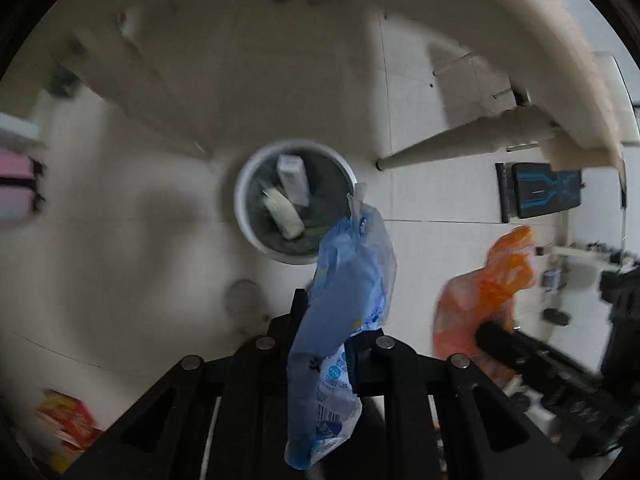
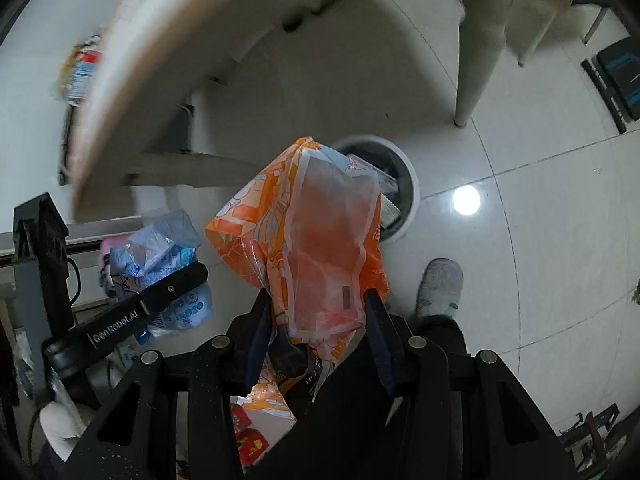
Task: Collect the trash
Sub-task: 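Carry the wrapper and orange bag over the bin and release both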
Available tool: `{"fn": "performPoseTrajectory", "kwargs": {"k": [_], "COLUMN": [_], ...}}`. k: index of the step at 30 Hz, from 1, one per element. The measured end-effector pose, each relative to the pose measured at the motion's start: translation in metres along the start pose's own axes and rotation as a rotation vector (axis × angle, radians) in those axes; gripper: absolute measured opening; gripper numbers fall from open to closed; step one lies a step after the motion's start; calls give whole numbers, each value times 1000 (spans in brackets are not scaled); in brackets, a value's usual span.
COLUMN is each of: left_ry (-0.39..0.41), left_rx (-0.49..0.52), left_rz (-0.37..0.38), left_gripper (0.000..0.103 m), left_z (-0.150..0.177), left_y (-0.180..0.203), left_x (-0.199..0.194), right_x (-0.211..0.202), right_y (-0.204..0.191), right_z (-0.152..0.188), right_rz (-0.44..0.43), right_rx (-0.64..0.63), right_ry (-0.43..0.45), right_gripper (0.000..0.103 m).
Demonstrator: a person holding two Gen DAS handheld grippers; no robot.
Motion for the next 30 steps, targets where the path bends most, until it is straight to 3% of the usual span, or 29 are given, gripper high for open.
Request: {"fn": "performPoseTrajectory", "kwargs": {"k": [4,6,8,10,12,14,16,19,20,21,30], "left_ry": [-20,-31,-38,-30,-24,-14,3,49,75,91,148], "left_rx": [-63,-76,-81,-93,-98,-96,-91,-78,-66,-55,33], "left_rz": [31,34,36,35,23,1,-38,-116,-149,-166,-323], "left_gripper": [15,24,54,72,80,98,100,100,100,100,100], "left_z": [-29,-40,-46,-55,-60,-63,-63,-58,-56,-56,-43], "left_y": [-39,-53,-67,-81,-91,-98,-105,-117,-118,-122,-110], "left_x": [73,100,124,142,148,153,153,146,142,141,113], "right_x": [83,130,166,202,233,253,275,292,294,292,256], "right_y": [15,22,27,29,31,31,30,28,24,14,-13], "right_z": [-18,-27,-36,-43,-47,-60,-68,-71,-71,-78,-91], "right_rz": [37,45,50,47,54,62,60,73,83,100,304], "right_rx": [9,16,16,6,-8,-11,-31,-63,-70,-78,-145], "right_ry": [-8,-21,-34,-55,-73,-82,-90,-83,-77,-69,22], "right_gripper": [47,47,47,47,49,52,56,79,92,96,100]}}
Point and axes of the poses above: each gripper's, at about its wrist camera, not at the fingertips, and x roughly the way its jaws point, y to its right, z to its underside, the point moved 2 cm from there along x, roughly the way its jaws point, and after that the axes turned 13 degrees about z, right-handed, at the moved point
